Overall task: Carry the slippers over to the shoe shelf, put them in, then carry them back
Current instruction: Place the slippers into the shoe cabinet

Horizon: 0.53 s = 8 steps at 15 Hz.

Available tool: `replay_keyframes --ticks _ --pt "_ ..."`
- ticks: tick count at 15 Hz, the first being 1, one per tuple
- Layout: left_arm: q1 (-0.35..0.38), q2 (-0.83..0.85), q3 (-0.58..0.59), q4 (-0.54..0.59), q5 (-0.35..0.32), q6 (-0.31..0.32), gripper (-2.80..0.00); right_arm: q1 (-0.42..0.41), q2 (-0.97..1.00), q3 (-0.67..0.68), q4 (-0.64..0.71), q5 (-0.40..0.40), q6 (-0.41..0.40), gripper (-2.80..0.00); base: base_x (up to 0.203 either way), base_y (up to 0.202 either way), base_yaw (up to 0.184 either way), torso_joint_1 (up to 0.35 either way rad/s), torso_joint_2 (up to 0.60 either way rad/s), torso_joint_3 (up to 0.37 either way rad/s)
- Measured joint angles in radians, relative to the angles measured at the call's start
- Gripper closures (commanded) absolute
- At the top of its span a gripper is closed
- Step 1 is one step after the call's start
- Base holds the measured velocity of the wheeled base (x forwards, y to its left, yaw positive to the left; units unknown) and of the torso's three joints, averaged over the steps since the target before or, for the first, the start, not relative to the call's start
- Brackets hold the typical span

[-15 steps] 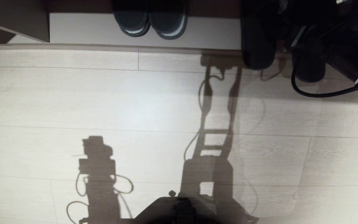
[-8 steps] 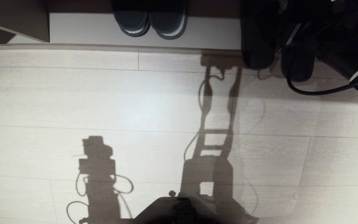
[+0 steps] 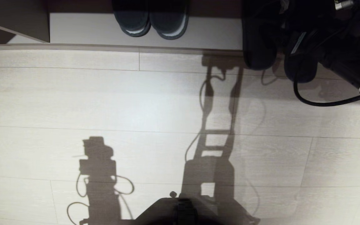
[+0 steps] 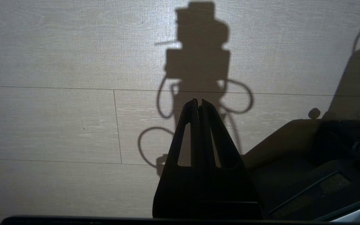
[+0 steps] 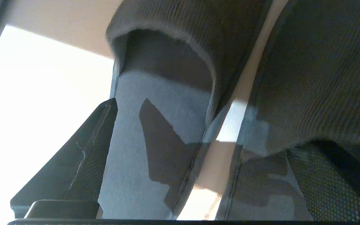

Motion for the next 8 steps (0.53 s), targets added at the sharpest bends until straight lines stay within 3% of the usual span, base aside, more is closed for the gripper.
replay_keyframes --ticks 8 --pt "0.0 0.0 0.0 0.0 0.0 0.0 0.0 -0.001 -0.061 0.158 0.001 -0.002 -0.034 -2.8 0.0 0.0 0.0 0.0 0.0 0.0"
